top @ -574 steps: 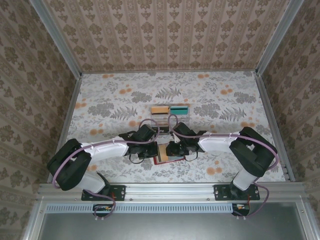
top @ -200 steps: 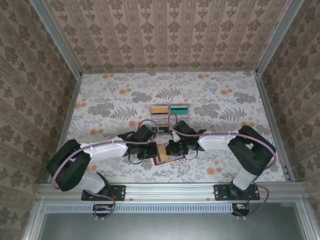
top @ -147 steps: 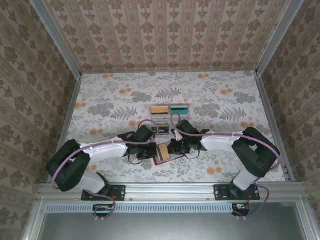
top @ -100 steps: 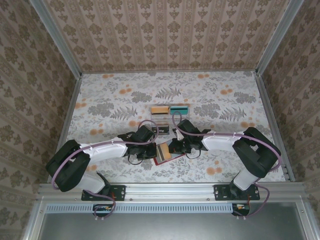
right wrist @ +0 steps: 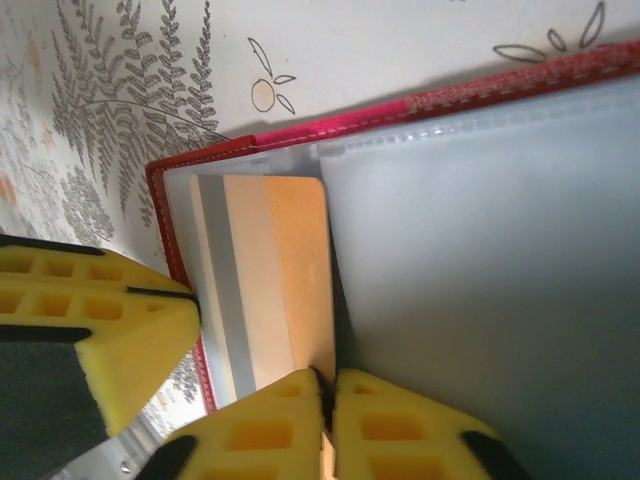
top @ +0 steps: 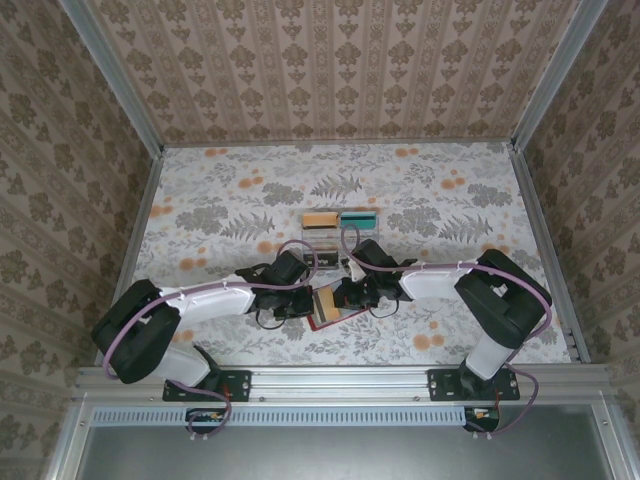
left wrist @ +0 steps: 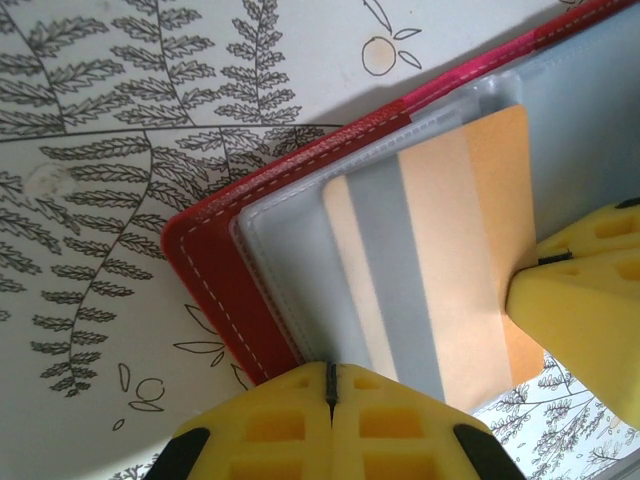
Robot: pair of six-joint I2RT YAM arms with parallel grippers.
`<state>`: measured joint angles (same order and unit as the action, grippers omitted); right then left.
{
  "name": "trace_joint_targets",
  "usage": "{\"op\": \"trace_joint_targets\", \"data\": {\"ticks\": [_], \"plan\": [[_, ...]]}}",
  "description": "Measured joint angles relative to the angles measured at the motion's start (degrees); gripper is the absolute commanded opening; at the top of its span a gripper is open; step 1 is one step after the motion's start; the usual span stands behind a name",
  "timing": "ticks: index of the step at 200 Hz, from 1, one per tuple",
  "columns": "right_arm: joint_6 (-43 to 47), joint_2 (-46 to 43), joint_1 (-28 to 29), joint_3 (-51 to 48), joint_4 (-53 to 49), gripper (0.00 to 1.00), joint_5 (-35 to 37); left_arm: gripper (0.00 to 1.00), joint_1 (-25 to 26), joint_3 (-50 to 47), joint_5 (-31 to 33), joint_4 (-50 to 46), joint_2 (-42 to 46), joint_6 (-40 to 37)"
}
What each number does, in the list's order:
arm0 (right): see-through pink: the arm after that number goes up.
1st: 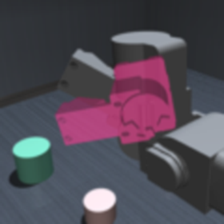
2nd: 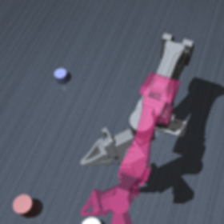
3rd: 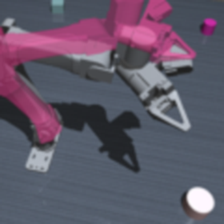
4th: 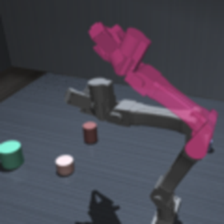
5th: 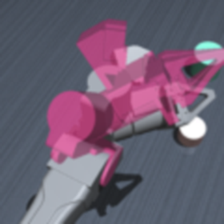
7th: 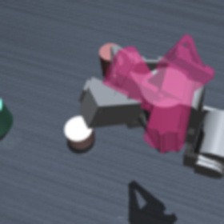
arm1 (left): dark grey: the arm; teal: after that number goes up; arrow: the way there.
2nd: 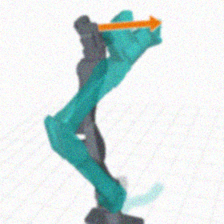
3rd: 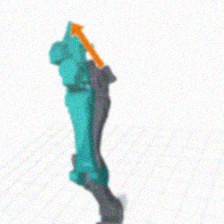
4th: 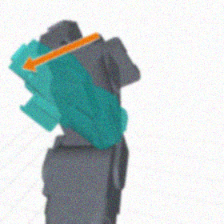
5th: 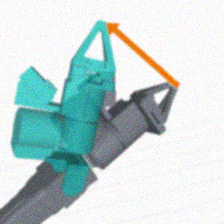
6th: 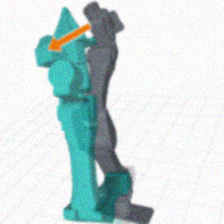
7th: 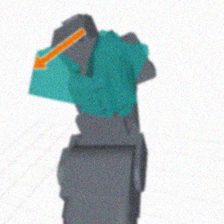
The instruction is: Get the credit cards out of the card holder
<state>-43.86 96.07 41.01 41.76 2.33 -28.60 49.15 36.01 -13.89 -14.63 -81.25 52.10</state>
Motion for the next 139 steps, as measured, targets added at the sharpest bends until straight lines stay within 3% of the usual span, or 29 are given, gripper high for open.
{"op": "trace_joint_targets", "data": {"ticks": [139], "plan": [[6.32, -3.78, -5.20, 0.02, -6.82, 0.00, -0.61, 0.00, 0.72, 0.76, 0.26, -3.85, -0.46, -6.12]]}}
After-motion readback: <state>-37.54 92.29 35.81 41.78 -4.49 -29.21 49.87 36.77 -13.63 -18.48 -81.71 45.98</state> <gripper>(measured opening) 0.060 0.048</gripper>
